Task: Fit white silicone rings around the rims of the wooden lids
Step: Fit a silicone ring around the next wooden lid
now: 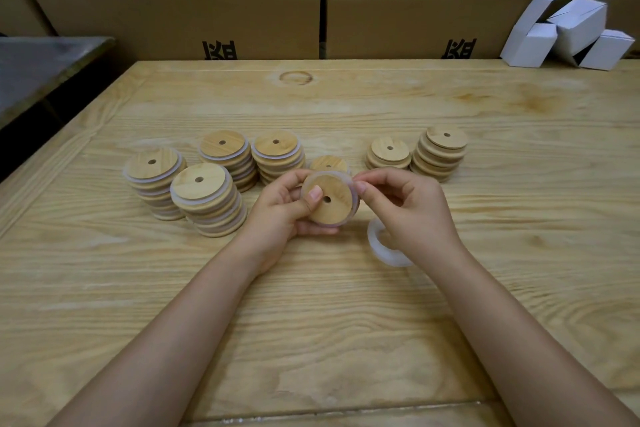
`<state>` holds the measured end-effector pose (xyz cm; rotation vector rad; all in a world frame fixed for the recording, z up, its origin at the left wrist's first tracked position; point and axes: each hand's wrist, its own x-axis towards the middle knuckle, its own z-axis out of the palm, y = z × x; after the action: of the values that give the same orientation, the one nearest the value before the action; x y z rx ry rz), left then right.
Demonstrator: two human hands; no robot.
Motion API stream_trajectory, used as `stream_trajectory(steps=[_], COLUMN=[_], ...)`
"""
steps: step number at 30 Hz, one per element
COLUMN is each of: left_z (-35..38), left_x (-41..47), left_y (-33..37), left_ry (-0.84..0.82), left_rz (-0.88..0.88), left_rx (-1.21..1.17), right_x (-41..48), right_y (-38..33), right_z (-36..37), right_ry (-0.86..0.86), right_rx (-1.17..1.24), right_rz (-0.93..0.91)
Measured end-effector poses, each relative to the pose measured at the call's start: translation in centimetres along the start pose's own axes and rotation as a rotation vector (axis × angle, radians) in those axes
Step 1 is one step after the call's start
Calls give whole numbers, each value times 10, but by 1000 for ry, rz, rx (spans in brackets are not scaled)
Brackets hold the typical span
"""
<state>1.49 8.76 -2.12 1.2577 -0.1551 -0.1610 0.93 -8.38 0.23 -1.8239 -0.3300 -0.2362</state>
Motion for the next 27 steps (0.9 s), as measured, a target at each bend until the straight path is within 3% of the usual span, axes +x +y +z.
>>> stream_trajectory(steps=[3,8,12,15,21,27], left_z=[-1,-3,-4,-4,-16,-13], left_x=[0,0,0,0,5,2], left_y=[2,7,8,9,13,9], left_ry=[-6,-40,-54,-66,170,71], left_rz=[-44,-129,-190,-248,-316,-304], left_rx=[-32,-76,-81,-111,-222,-118], right_x=[0,-2,-1,-2,0,-1], right_y=[-1,6,11,10,7,7], right_z=[-1,-3,-8,-6,-9,-4], right_ry=[-22,11,11,61,180,139], right_rx=[-87,-467,-701,-741,-691,-653], right_rz=[-93,-576,-802,-878,-891,-893])
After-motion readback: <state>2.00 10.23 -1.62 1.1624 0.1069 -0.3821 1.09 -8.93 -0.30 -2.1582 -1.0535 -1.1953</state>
